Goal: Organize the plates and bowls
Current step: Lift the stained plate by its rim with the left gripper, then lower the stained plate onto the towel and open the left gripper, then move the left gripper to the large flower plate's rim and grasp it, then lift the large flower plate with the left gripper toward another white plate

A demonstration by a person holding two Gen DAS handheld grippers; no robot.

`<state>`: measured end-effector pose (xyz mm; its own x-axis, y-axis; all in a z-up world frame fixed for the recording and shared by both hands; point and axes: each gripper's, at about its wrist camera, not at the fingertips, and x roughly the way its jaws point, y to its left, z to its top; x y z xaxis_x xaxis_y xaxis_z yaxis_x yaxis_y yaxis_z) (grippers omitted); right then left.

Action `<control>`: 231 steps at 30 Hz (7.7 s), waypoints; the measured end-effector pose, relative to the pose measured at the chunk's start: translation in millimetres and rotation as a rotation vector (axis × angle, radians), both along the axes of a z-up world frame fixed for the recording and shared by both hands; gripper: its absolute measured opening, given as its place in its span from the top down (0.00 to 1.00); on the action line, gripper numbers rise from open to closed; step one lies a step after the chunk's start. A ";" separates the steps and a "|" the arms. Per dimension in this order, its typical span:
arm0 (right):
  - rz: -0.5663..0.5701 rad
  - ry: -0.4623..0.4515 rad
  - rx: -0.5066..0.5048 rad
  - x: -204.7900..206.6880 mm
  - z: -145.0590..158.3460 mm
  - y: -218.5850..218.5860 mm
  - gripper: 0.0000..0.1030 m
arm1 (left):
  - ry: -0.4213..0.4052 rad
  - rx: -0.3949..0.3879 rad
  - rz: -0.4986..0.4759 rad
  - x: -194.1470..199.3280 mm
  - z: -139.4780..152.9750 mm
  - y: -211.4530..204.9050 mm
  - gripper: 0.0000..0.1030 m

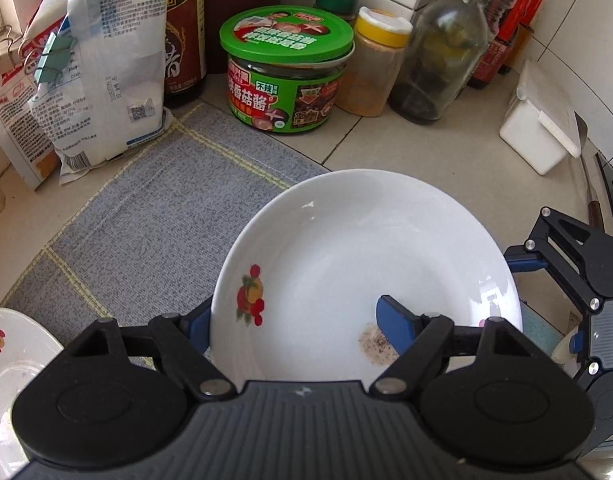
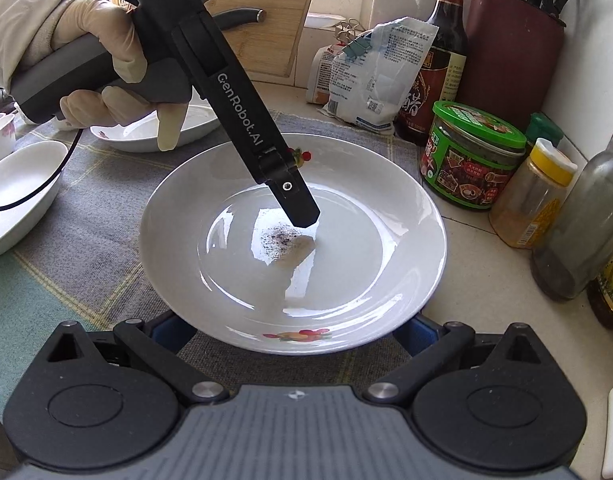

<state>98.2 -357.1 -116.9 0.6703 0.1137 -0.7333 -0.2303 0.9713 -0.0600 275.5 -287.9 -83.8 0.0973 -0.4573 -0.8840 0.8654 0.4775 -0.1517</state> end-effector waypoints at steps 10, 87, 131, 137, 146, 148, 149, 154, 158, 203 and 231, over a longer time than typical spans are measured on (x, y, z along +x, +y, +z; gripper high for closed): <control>-0.012 0.000 0.005 6.0 -2.0 0.8 0.00 | -0.018 0.005 0.012 5.7 -5.8 -1.6 0.21; -0.199 -0.165 -0.033 -102.2 54.0 48.2 0.00 | -0.374 -0.217 0.162 -181.1 96.5 103.7 0.10; 0.207 -0.048 0.095 -68.8 -1.6 205.5 0.00 | -0.259 -0.086 0.550 -168.9 44.2 315.5 0.06; 0.239 -0.015 0.095 -60.4 -5.3 219.6 0.00 | -0.246 -0.087 0.486 -144.6 44.0 319.0 0.06; 0.230 -0.062 0.085 -59.9 -8.0 225.3 0.00 | -0.215 -0.070 0.402 -112.8 38.9 312.0 0.06; 0.230 -0.071 0.089 -61.7 -7.6 223.5 0.00 | -0.194 -0.074 0.398 -105.2 37.0 311.4 0.06; 0.229 -0.077 0.092 -61.3 -8.4 223.1 0.00 | -0.177 -0.072 0.399 -100.3 35.2 310.8 0.07; 0.204 -0.104 0.099 -65.9 -10.6 222.3 0.00 | -0.107 -0.054 0.390 -82.2 23.7 307.5 0.07; 0.215 -0.098 0.094 -63.6 -9.4 222.4 0.00 | -0.066 -0.030 0.384 -70.7 15.7 303.0 0.08; 0.261 -0.092 0.080 -51.8 -9.3 228.6 0.00 | 0.093 0.110 0.196 -47.8 0.6 281.0 0.28; 0.300 -0.040 0.074 -44.2 11.7 208.2 0.00 | 0.076 0.092 0.220 -49.7 24.2 263.3 0.28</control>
<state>54.0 -148.9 -105.2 0.6268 0.3626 -0.6896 -0.5062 0.8624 -0.0067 225.8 -24.6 -59.6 0.1174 -0.3494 -0.9296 0.7271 0.6678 -0.1592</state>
